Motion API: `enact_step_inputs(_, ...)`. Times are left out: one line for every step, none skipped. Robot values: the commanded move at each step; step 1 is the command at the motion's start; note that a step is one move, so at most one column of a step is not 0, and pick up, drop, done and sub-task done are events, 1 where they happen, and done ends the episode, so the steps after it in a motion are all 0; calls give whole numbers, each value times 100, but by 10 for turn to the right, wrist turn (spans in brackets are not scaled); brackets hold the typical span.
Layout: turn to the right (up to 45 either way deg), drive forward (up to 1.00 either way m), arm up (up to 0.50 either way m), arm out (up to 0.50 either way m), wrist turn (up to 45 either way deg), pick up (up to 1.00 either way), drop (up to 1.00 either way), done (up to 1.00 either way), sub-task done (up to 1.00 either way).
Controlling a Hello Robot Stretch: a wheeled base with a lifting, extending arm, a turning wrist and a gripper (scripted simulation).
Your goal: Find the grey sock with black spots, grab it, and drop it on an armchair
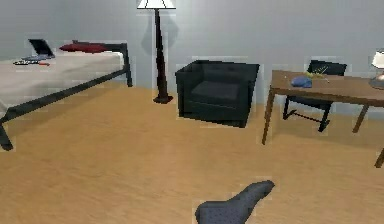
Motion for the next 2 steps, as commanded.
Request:
enact_step_inputs(0,100,0,0,0,0,0,0,0)
enact_step_inputs(0,100,0,0,0,0,0,0,0)
